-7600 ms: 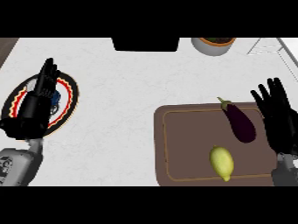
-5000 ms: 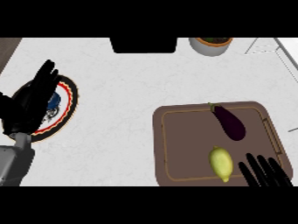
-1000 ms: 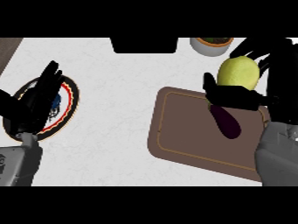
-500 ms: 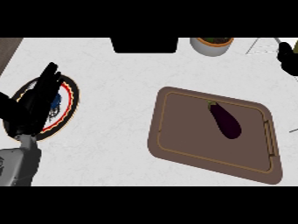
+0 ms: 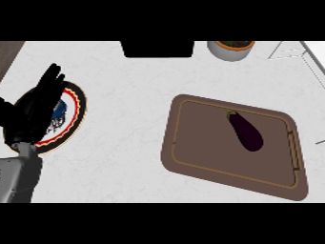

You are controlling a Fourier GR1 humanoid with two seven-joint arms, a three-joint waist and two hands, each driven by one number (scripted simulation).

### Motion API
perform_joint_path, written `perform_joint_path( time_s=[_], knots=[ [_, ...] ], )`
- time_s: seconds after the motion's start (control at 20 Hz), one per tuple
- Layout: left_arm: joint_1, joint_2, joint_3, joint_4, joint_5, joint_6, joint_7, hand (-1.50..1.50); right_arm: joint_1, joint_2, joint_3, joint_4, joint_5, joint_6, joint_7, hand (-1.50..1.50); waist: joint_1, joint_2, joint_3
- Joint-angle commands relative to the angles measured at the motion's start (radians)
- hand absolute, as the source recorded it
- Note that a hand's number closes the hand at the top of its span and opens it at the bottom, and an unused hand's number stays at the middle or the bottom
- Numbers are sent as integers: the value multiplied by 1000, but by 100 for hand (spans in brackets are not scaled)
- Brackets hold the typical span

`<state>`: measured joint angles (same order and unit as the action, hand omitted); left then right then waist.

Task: Pick the lemon from the tray and place it in the tiered shelf

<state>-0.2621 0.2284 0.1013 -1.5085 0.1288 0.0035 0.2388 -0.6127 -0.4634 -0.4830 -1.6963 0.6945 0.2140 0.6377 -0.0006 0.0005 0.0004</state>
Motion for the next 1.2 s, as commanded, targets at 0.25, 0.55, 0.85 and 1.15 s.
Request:
perform_joint_path(
  time_s=[0.25,0.55,0.85,1.15],
  knots=[
    [24,-26,-26,-77,-20,12,62,0,85,-83,-79,194,-70,-96,-200,150,5,-1,0],
    [-54,-14,11,56,-12,-17,10,0,89,-177,-147,419,-140,-135,-375,150,3,1,0],
    [-75,-26,14,7,-27,19,59,0,117,-233,-167,509,-179,-166,-473,150,3,1,0],
    [36,-46,-18,-74,-42,0,24,0,162,-210,-209,589,-129,-321,-431,-150,8,2,0]
  ],
)
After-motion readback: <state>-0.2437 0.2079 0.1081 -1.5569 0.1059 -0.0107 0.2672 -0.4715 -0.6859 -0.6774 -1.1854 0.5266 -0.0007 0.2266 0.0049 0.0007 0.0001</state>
